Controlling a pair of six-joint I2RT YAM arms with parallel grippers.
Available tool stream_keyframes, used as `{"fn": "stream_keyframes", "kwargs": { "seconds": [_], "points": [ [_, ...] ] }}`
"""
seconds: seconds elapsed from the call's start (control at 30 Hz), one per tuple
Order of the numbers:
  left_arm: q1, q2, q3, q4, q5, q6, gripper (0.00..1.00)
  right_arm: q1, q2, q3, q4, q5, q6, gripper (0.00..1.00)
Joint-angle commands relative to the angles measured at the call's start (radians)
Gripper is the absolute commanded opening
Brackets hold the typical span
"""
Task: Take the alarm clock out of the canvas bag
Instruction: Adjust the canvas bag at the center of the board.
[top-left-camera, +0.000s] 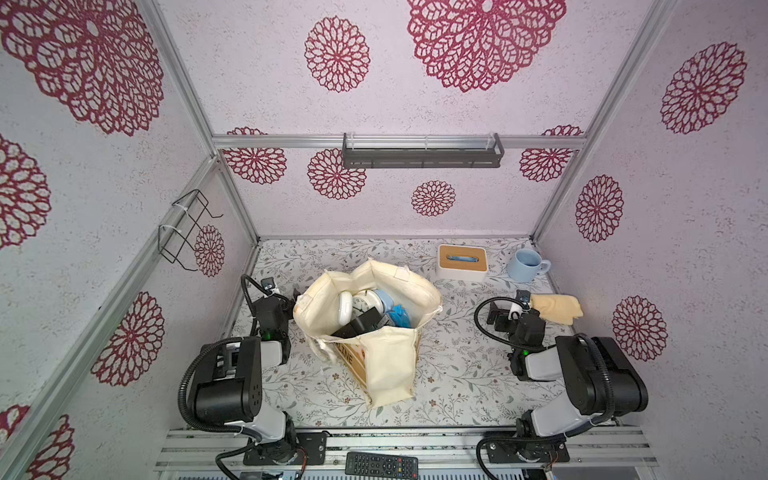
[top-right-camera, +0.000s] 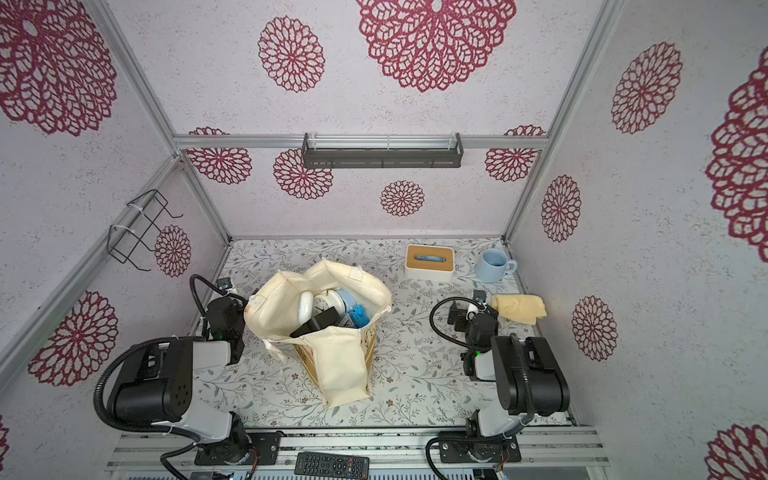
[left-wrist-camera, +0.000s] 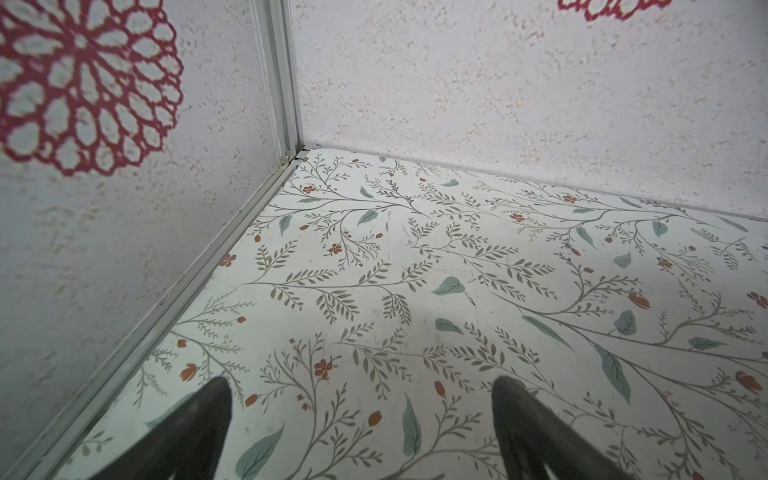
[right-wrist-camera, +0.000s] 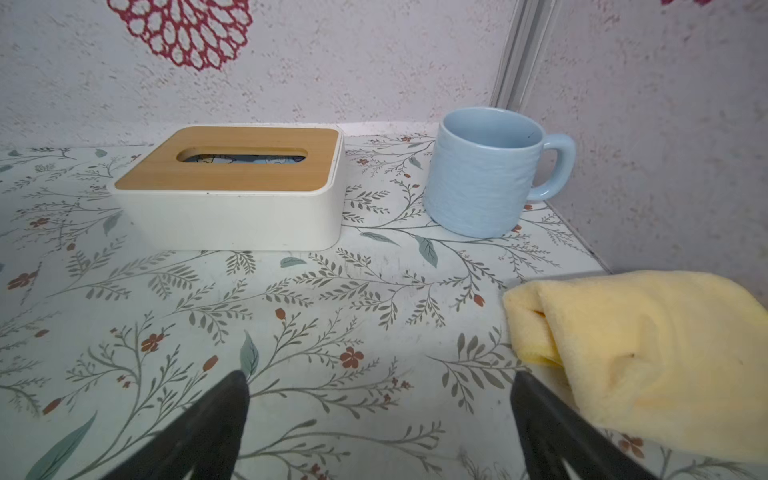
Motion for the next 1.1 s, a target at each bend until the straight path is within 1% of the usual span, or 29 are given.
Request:
{"fn": "stream_keyframes", "kwargs": {
  "seconds": [0.0, 0.57, 0.6, 0.63, 0.7, 0.73, 0.77, 0.8, 0.83, 0.87, 0.9, 0.93, 0.97, 1.0, 1.07],
  "points": [
    [0.002, -0.027, -0.008, 0.007, 0.004, -0.008, 0.99, -0.005, -0.030, -0.004, 0.024, -0.011, -0.007, 0.99],
    [0.005, -0.031, -0.009, 0.008, 0.009, -0.013, 0.99, -0.005, -0.033, -0.009, 0.028, -0.010, -0.005, 0.99],
    [0.006, -0.034, -0.004, 0.022, -0.041, -0.016, 0.99, -0.004, -0.043, -0.006, 0.022, 0.000, 0.002, 0.99],
    [0.005, -0.064, 0.019, -0.037, -0.100, -0.044, 0.99, -0.005, -0.074, 0.006, -0.023, 0.018, 0.008, 0.99],
    [0.009, -0.165, 0.116, -0.304, -0.109, -0.062, 0.99, -0.005, -0.177, 0.064, -0.211, 0.033, 0.013, 0.99],
    [0.006, -0.200, 0.155, -0.366, -0.138, -0.057, 0.99, -0.005, -0.221, 0.090, -0.282, 0.027, 0.012, 0.99],
    [0.006, -0.245, 0.209, -0.483, -0.176, -0.073, 0.99, -0.005, -0.272, 0.116, -0.359, 0.014, 0.029, 0.99],
    [0.010, -0.286, 0.275, -0.605, -0.213, -0.116, 0.99, -0.006, -0.326, 0.146, -0.428, 0.005, 0.068, 0.99],
    [0.014, -0.318, 0.326, -0.690, -0.253, -0.158, 0.99, -0.005, -0.371, 0.172, -0.484, -0.002, 0.112, 0.99],
    [0.018, -0.344, 0.384, -0.784, -0.322, -0.256, 0.99, -0.005, -0.420, 0.208, -0.576, -0.001, 0.197, 0.99],
    [0.021, -0.364, 0.452, -0.882, -0.396, -0.378, 0.99, -0.007, -0.466, 0.248, -0.685, 0.025, 0.332, 0.99],
    [0.033, -0.381, 0.515, -1.021, -0.406, -0.499, 0.99, -0.007, -0.504, 0.279, -0.787, 0.047, 0.462, 0.99],
    [0.052, -0.401, 0.576, -1.159, -0.396, -0.616, 0.99, -0.013, -0.536, 0.311, -0.885, 0.054, 0.577, 0.99],
    [0.077, -0.422, 0.609, -1.224, -0.313, -0.663, 0.99, -0.026, -0.571, 0.335, -0.945, 0.005, 0.658, 0.99],
    [0.094, -0.457, 0.650, -1.281, -0.149, -0.733, 0.99, -0.042, -0.620, 0.348, -0.961, -0.139, 0.716, 0.99]
  ]
}}
